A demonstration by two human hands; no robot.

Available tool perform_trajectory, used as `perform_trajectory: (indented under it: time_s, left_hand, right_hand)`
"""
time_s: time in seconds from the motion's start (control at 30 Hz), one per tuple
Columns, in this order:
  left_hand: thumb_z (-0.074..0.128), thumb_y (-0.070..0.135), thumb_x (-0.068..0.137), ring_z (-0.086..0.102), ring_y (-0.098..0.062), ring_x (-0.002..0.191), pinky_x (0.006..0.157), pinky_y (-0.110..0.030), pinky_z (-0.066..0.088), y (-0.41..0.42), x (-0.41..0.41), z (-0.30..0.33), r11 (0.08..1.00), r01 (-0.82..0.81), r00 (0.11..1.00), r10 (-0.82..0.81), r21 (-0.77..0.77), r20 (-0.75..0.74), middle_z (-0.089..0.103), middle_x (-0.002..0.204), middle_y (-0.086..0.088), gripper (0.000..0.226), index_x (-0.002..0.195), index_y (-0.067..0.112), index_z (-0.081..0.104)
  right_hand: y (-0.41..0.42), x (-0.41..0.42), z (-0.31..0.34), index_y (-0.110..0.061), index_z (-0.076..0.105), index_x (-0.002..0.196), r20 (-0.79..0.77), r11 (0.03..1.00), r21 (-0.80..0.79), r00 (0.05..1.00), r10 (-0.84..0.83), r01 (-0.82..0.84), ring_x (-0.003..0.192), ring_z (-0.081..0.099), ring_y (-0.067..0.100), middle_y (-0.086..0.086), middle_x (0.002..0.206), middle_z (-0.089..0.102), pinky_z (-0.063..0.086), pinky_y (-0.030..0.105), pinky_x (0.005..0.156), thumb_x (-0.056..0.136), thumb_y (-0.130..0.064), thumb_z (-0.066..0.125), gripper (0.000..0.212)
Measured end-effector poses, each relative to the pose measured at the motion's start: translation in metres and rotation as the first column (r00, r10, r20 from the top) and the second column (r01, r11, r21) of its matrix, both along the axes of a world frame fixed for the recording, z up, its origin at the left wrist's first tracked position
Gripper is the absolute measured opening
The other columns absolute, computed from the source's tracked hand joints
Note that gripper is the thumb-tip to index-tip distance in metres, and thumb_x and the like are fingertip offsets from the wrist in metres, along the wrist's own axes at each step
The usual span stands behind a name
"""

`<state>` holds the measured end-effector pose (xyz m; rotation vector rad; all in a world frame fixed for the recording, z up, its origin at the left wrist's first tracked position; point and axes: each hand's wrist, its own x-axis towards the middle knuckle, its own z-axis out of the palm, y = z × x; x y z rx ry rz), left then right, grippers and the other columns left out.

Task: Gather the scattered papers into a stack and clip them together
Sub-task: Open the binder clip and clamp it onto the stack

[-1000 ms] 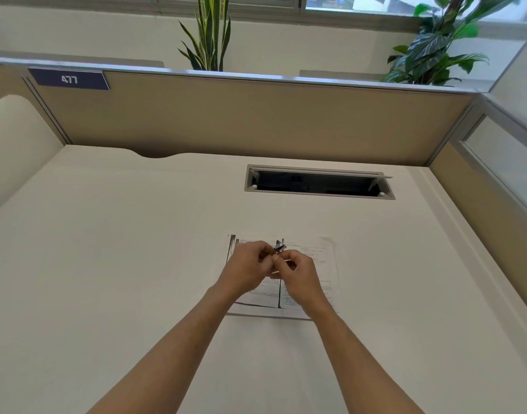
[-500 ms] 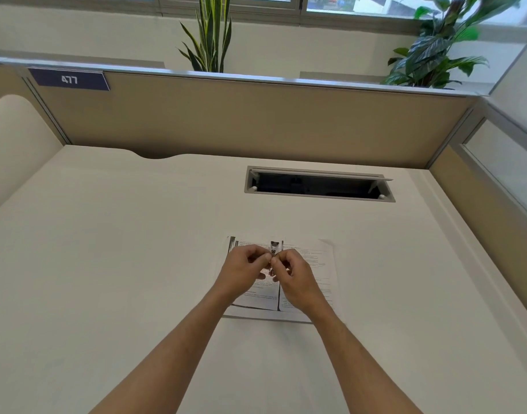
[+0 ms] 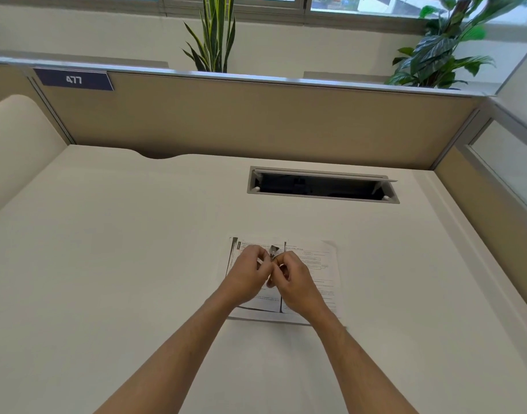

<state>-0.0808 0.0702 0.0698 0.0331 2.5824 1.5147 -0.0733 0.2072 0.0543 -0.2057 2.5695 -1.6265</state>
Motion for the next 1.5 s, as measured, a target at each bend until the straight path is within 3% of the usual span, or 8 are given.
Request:
perform_trajectory:
  time_s: [0.2,0.4,0.53,0.67,0.97,1.13,1.3,1.5]
  left_hand:
    - [0.046,0.013,0.100,0.045,-0.007,0.078,0.072,-0.009,0.036,-0.002,0.000,-0.006,0.974,0.101,0.974,-0.138,-0.201,-0.179,0.048,0.099,-0.002,0.007,0.099,0.009,0.051]
    - [0.047,0.009,0.101,0.057,-0.025,0.082,0.073,-0.034,0.047,-0.012,-0.005,-0.005,0.963,0.074,0.957,-0.142,-0.260,-0.253,0.064,0.091,-0.009,0.015,0.097,0.002,0.060]
    - [0.057,0.008,0.097,0.061,-0.003,0.069,0.066,-0.019,0.048,-0.018,-0.003,0.001,0.995,0.037,0.963,-0.059,-0.088,-0.264,0.066,0.076,0.007,0.012,0.092,0.006,0.068]
    - [0.066,0.007,0.091,0.052,-0.005,0.050,0.054,-0.016,0.044,-0.022,-0.004,0.008,0.979,-0.044,0.980,0.081,0.200,-0.184,0.062,0.058,0.008,0.005,0.086,0.007,0.066]
    - [0.057,0.014,0.096,0.050,-0.012,0.049,0.051,-0.022,0.042,-0.008,0.002,0.013,0.661,-0.177,0.973,0.005,0.730,0.231,0.059,0.063,-0.005,0.012,0.092,0.004,0.063]
    - [0.064,0.027,0.093,0.062,-0.016,0.068,0.059,-0.026,0.044,0.000,0.005,0.008,0.730,-0.271,0.959,0.145,0.627,0.245,0.068,0.086,-0.014,0.027,0.103,0.002,0.064]
    - [0.068,0.030,0.091,0.070,-0.016,0.091,0.074,-0.027,0.055,0.003,0.010,0.002,0.853,-0.214,0.977,0.181,0.476,0.115,0.075,0.097,-0.005,0.021,0.103,0.013,0.071]
    - [0.070,0.013,0.089,0.069,-0.005,0.075,0.061,-0.019,0.050,0.001,0.013,-0.005,0.864,-0.220,0.975,0.199,0.453,0.094,0.075,0.087,-0.003,0.012,0.100,0.008,0.071]
  right_hand:
    - [0.011,-0.005,0.000,-0.018,0.045,0.080,-0.042,0.979,0.193,0.996,0.083,-0.073,0.075,0.064,0.024,0.004,0.091,0.049,0.051,0.027,0.062,0.096,-0.018,0.049,0.016]
    - [0.014,-0.003,-0.004,-0.012,0.046,0.095,-0.254,0.948,0.319,0.965,0.072,0.014,0.072,0.054,0.025,0.002,0.100,0.047,0.049,0.045,0.063,0.102,-0.019,0.040,0.012]
    - [0.019,-0.007,-0.003,-0.008,0.054,0.094,-0.094,0.996,0.034,0.993,-0.074,0.078,0.078,0.069,0.015,0.000,0.094,0.063,0.056,0.042,0.070,0.101,-0.025,0.046,0.021]
    - [0.020,-0.007,0.008,-0.003,0.059,0.094,0.133,0.921,-0.380,0.991,-0.036,0.084,0.088,0.073,0.022,0.009,0.104,0.072,0.058,0.038,0.076,0.099,-0.019,0.050,0.019]
    - [0.008,-0.003,0.023,-0.004,0.060,0.088,0.306,0.696,-0.712,0.931,0.196,0.087,0.069,0.069,0.024,0.016,0.081,0.071,0.056,0.032,0.068,0.098,-0.025,0.047,0.027]
    - [0.000,0.000,0.017,-0.003,0.058,0.087,0.355,0.672,-0.709,0.931,0.080,0.213,0.050,0.059,0.016,0.012,0.072,0.063,0.051,0.028,0.052,0.091,-0.025,0.056,0.022]
    - [0.003,-0.001,0.011,0.000,0.063,0.087,0.314,0.753,-0.609,0.948,-0.060,0.250,0.056,0.064,0.018,0.012,0.072,0.070,0.055,0.029,0.055,0.089,-0.020,0.064,0.020]
    - [0.012,0.000,0.008,-0.001,0.068,0.093,0.244,0.822,-0.556,0.969,0.018,0.125,0.065,0.069,0.025,0.018,0.081,0.074,0.057,0.034,0.064,0.089,-0.013,0.066,0.013]
